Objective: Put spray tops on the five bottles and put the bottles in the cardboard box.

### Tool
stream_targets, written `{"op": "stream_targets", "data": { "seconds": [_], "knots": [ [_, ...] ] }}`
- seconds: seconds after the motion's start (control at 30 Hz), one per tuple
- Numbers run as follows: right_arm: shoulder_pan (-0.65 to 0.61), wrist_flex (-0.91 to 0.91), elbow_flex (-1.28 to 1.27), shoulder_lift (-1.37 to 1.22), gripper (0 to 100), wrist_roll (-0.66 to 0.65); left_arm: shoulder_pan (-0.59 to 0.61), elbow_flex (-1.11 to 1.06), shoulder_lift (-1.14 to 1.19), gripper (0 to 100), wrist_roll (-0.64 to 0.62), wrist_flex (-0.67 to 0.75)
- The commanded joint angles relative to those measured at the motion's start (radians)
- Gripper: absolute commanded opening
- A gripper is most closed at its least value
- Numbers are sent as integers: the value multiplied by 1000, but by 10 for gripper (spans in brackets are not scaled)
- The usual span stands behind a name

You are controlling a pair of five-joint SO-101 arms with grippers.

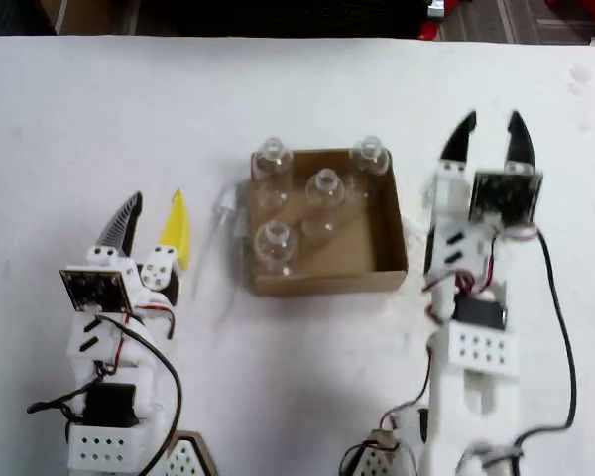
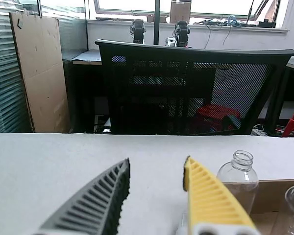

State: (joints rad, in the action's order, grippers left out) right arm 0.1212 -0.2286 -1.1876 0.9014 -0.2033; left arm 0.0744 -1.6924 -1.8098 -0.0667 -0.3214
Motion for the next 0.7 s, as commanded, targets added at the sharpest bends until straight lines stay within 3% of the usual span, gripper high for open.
{"op": "stream_targets", "data": {
  "seconds": [0.0, 0.1, 0.2, 0.4, 0.67],
  "knots": [
    [16, 5, -140, 165, 149, -14, 2, 0, -18, 166, 14, -3],
    [28, 10, -269, 309, 149, -34, 2, 0, -18, 166, 14, -3],
    [68, 88, -327, 441, 149, -143, 2, 0, -18, 166, 14, -3],
    [96, 556, -310, 624, 149, -313, 2, 0, -18, 166, 14, -2],
    [-38, 1082, 29, 533, 149, -350, 2, 0, -18, 166, 14, -3]
  ]
}}
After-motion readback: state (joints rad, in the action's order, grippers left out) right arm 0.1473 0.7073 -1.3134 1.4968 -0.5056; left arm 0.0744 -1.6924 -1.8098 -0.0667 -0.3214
